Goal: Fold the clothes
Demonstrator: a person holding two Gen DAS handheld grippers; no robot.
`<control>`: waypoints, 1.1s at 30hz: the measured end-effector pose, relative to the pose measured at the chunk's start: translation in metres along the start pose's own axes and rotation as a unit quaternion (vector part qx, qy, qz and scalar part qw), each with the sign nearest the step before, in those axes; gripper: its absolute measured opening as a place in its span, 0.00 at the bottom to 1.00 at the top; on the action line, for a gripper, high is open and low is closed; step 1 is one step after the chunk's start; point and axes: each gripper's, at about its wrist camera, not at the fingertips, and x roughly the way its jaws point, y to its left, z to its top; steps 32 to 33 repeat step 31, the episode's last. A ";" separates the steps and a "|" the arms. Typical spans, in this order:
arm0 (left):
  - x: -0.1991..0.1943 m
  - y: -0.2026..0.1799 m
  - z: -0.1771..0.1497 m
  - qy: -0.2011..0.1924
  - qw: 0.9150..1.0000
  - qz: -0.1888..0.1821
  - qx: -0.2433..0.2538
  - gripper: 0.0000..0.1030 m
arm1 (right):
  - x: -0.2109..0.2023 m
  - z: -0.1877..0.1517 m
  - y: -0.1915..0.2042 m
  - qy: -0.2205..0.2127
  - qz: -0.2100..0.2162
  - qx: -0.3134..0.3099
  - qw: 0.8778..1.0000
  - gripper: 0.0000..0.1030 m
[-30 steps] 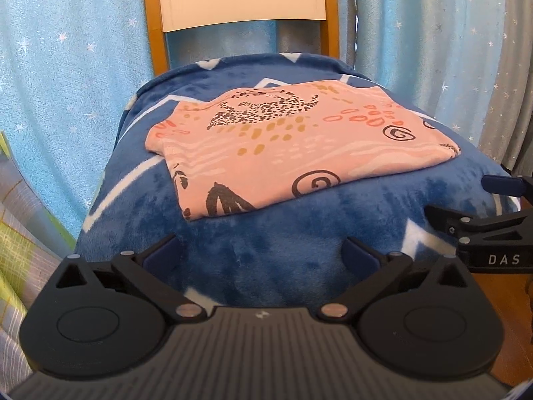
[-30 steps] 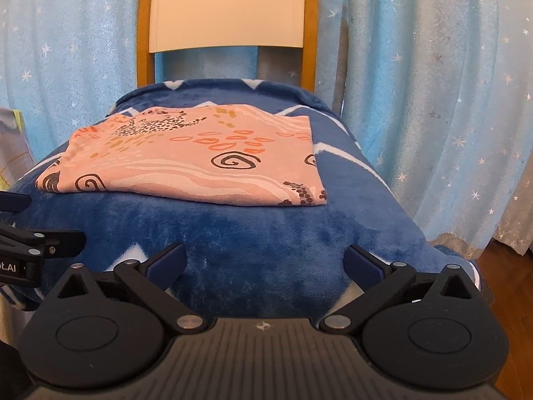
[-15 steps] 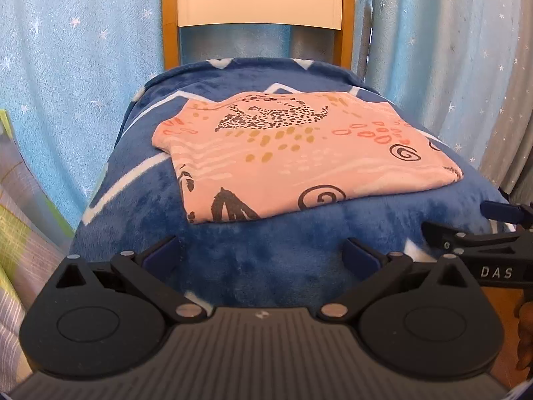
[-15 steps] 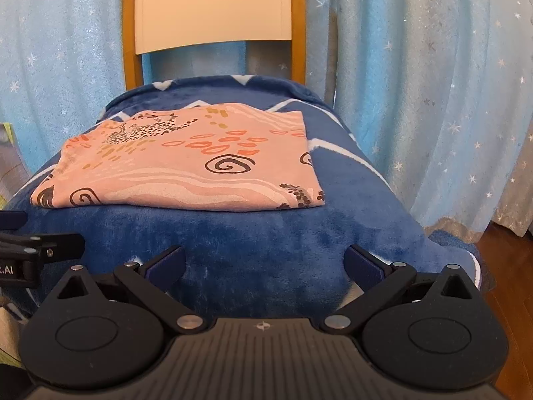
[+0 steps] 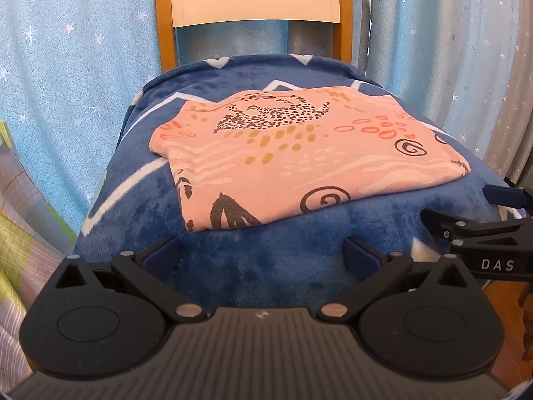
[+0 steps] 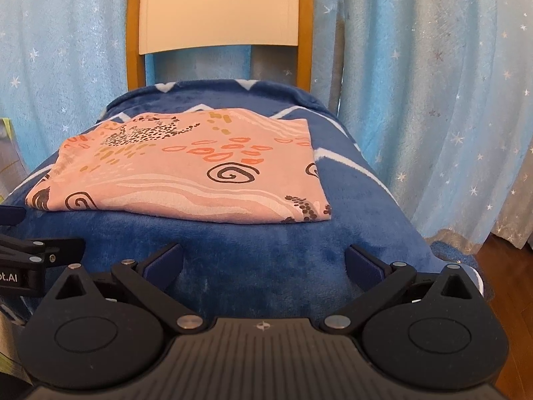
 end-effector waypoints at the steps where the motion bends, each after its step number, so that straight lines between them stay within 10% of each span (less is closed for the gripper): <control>1: 0.000 -0.001 0.000 0.000 1.000 0.002 0.002 1.00 | 0.000 0.000 0.000 0.001 0.000 0.000 1.000 1.00; 33: 0.003 0.001 0.001 0.002 1.000 -0.004 -0.006 1.00 | 0.003 0.005 0.000 0.011 0.004 -0.010 1.000 1.00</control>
